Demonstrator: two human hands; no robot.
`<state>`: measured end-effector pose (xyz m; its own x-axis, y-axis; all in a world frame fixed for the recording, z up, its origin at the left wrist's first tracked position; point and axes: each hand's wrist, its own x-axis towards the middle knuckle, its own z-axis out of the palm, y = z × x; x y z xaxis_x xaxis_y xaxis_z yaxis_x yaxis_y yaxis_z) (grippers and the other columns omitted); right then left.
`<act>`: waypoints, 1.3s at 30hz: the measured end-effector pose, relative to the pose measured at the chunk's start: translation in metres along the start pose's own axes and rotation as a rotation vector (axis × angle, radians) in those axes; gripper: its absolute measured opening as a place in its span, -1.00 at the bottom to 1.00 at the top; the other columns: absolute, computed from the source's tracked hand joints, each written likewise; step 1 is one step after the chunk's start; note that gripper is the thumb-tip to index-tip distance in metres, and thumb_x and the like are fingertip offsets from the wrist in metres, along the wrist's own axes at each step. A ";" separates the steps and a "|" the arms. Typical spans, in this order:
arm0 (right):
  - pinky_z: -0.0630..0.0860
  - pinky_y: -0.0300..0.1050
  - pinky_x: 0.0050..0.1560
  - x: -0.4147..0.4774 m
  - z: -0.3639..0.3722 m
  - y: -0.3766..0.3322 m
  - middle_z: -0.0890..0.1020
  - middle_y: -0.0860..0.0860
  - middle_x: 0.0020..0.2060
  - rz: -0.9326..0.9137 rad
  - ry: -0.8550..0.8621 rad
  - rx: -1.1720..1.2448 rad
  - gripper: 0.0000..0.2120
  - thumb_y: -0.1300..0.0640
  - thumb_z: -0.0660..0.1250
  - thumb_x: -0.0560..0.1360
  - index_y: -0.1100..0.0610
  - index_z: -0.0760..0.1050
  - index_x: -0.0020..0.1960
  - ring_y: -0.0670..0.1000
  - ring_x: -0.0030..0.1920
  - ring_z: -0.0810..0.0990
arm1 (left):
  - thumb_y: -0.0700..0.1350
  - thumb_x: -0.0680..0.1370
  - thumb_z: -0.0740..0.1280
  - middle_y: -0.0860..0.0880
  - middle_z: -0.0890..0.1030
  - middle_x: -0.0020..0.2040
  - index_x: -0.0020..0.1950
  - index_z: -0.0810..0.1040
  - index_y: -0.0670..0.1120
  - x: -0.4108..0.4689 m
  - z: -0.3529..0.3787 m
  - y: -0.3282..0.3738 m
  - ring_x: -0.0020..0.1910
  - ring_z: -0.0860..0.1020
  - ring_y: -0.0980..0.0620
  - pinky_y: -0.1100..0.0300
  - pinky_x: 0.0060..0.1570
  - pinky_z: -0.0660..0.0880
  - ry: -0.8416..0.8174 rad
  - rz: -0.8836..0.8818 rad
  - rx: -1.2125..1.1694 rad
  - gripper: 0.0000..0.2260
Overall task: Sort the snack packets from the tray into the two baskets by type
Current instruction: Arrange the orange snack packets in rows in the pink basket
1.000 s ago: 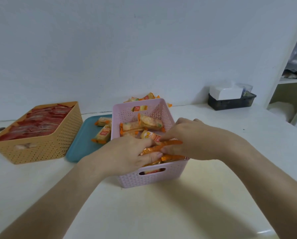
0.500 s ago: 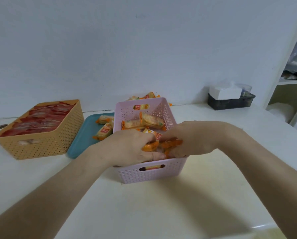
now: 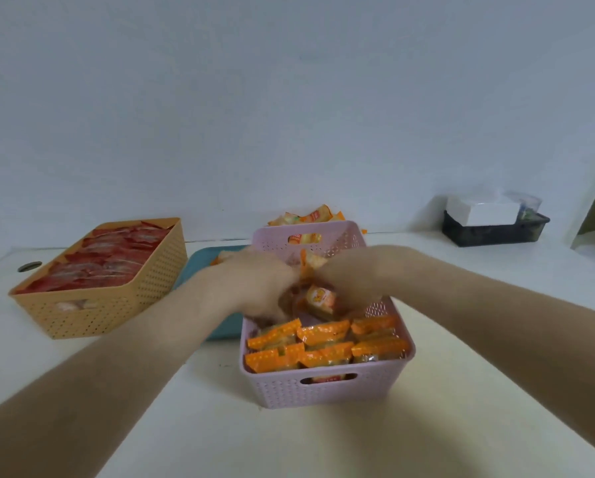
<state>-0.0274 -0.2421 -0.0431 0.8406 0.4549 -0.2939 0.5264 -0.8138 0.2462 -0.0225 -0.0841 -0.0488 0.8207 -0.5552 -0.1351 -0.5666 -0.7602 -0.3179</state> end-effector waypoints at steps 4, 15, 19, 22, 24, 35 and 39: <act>0.42 -0.08 -0.10 0.011 0.005 -0.007 0.57 0.11 0.18 -0.002 -0.082 -0.107 -0.54 0.13 0.28 0.56 0.13 0.31 0.44 0.13 0.12 0.57 | 0.05 0.52 0.32 -0.01 0.60 0.05 0.21 0.51 0.03 0.015 0.003 0.008 0.00 0.53 -0.07 0.08 -0.16 0.32 -0.160 -0.023 0.186 -0.72; 0.50 -0.08 -0.16 0.015 -0.001 0.003 0.63 0.02 -0.24 -0.029 0.181 0.281 -0.71 -0.10 0.28 0.50 0.12 0.60 -0.08 0.08 -0.16 0.58 | 0.01 0.38 0.39 0.00 0.53 -0.35 -0.17 0.52 -0.08 0.000 -0.014 -0.003 -0.40 0.45 0.03 0.13 -0.41 0.38 0.008 -0.039 -0.106 -0.82; 0.57 -0.06 -0.04 -0.013 -0.015 0.008 0.68 0.01 -0.12 -0.007 0.197 0.500 -0.62 -0.22 0.31 0.48 0.08 0.62 0.04 -0.01 -0.13 0.62 | 0.02 0.44 0.36 0.03 0.61 -0.19 0.09 0.44 0.05 -0.025 -0.028 -0.009 -0.25 0.54 0.08 0.13 -0.25 0.48 0.078 -0.065 -0.456 -0.75; 0.54 -0.12 -0.14 -0.031 -0.011 -0.003 0.69 0.05 -0.21 -0.023 0.193 0.605 -0.66 -0.09 0.30 0.49 0.16 0.64 0.00 -0.02 -0.26 0.61 | 0.04 0.51 0.30 0.08 0.50 -0.33 0.06 0.40 0.05 -0.038 -0.021 -0.003 -0.34 0.43 0.09 0.15 -0.32 0.38 0.080 -0.061 -0.549 -0.82; 0.51 -0.13 -0.18 -0.037 -0.006 -0.013 0.67 0.05 -0.24 -0.042 0.211 0.603 -0.67 -0.05 0.27 0.50 0.20 0.65 -0.05 0.01 -0.22 0.60 | 0.06 0.53 0.23 0.07 0.43 -0.37 0.02 0.42 0.01 -0.042 -0.017 0.001 -0.32 0.39 0.04 0.04 -0.24 0.40 0.067 -0.057 -0.551 -0.84; 0.50 -0.07 0.00 -0.036 -0.024 -0.014 0.58 -0.06 -0.27 -0.024 -0.017 0.553 -0.66 -0.22 0.22 0.52 -0.02 0.47 -0.29 0.01 -0.11 0.58 | -0.04 0.64 0.13 0.14 0.45 -0.07 0.23 0.44 0.14 -0.051 -0.031 0.009 -0.01 0.42 0.09 0.17 0.08 0.41 -0.277 -0.007 -0.353 -0.79; 0.45 -0.15 -0.18 -0.028 -0.011 -0.013 0.61 -0.01 -0.30 -0.056 0.043 0.583 -0.55 -0.28 0.19 0.54 0.08 0.56 -0.19 -0.02 -0.24 0.56 | -0.09 0.62 0.16 0.21 0.45 -0.16 0.14 0.34 0.15 -0.050 -0.023 0.006 -0.05 0.45 0.09 0.12 0.07 0.45 -0.170 0.004 -0.399 -0.85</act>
<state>-0.0567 -0.2404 -0.0273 0.8244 0.5071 -0.2514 0.4234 -0.8473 -0.3207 -0.0687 -0.0690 -0.0229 0.7998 -0.5204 -0.2990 -0.5266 -0.8475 0.0665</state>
